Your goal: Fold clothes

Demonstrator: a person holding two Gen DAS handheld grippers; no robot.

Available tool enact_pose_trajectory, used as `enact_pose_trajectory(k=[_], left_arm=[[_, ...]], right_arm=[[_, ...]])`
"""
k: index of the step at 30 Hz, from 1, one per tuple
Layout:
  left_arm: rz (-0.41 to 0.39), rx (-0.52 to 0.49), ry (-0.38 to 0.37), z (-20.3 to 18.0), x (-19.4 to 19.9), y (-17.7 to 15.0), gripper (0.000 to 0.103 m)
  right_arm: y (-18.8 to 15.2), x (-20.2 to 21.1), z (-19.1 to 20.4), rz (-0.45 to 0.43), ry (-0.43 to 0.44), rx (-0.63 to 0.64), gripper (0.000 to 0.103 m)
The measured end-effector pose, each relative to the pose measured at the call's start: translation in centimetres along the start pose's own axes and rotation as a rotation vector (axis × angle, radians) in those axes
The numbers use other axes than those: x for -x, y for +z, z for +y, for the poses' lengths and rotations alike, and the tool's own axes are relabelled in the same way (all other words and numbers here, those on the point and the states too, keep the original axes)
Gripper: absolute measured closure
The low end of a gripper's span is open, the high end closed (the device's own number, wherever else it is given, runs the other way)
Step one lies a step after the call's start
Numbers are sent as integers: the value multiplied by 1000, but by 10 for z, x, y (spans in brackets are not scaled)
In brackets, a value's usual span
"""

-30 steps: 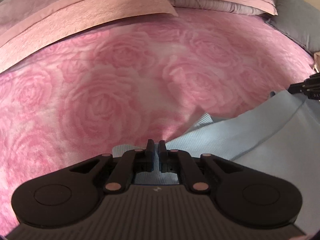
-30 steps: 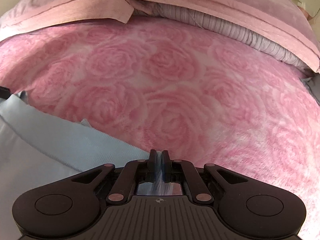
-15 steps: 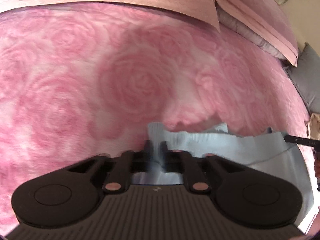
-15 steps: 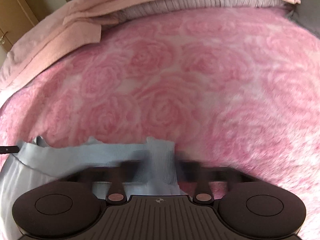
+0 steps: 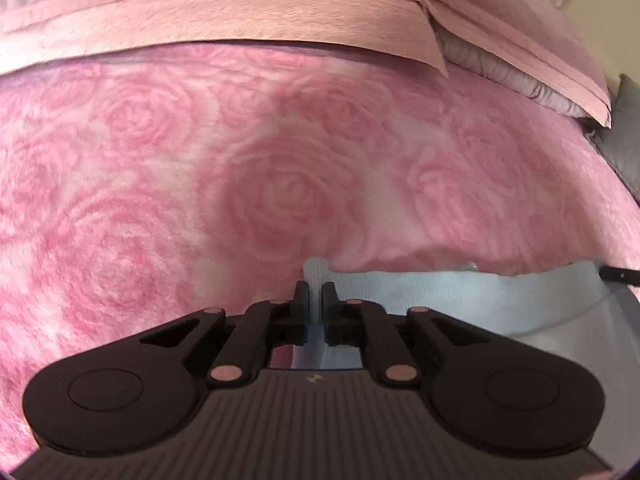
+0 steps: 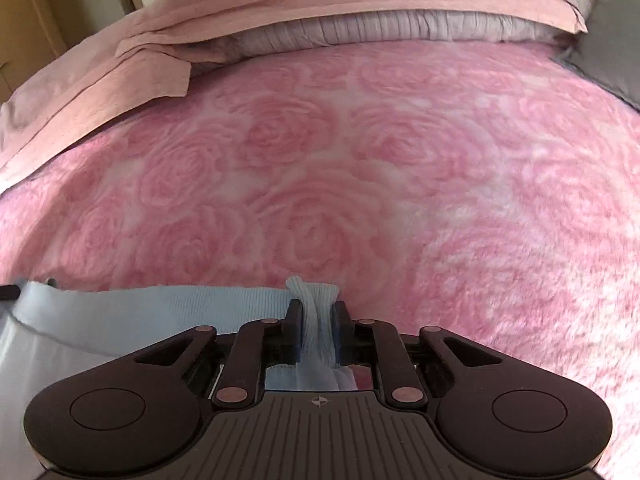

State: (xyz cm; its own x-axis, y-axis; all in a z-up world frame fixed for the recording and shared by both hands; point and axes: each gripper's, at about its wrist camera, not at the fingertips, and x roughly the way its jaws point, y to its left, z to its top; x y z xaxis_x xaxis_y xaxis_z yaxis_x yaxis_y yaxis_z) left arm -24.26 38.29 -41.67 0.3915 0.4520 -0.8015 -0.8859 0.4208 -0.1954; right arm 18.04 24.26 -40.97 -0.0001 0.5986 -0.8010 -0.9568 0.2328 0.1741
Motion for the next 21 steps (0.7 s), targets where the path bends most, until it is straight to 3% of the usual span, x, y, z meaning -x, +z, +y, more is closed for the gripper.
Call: enact_pose_trajectory(k=[1, 2, 3, 6, 7, 8, 9, 11, 14, 17, 18, 21], left_arm=[[8, -6, 13, -1, 3, 0, 87], [16, -14, 37, -2, 10, 1, 82], [13, -19, 61, -3, 20, 1, 82], [-6, -5, 100, -4, 67, -11, 86], [-5, -3, 82, -7, 85, -19, 86], [-4, 0, 64, -11, 102, -28, 98], [-1, 2, 44, -15, 118, -38, 103], [16, 0, 3, -23, 137, -62, 103], [31, 15, 13, -20, 123, -88, 103], [45, 30, 23, -16, 108, -113, 101], [47, 38, 25, -14, 104, -119, 100], [26, 80, 18, 1, 103, -108, 100]], right_arm=[[2, 4, 1, 12, -17, 11, 80], [5, 7, 2, 24, -35, 23, 64], [6, 14, 4, 26, -65, 35, 59], [3, 58, 6, -28, -106, 22, 58], [-2, 74, 7, -48, -114, 14, 58], [-11, 95, 10, -62, -96, 22, 58], [-21, 109, 17, -61, -82, 42, 58], [-46, 133, 33, -41, -53, 79, 58], [-88, 134, 49, 50, 0, 77, 62], [-118, 110, 45, 91, -109, 97, 65], [-123, 103, 40, 80, -149, 102, 65], [-122, 101, 29, 43, -140, 57, 65]])
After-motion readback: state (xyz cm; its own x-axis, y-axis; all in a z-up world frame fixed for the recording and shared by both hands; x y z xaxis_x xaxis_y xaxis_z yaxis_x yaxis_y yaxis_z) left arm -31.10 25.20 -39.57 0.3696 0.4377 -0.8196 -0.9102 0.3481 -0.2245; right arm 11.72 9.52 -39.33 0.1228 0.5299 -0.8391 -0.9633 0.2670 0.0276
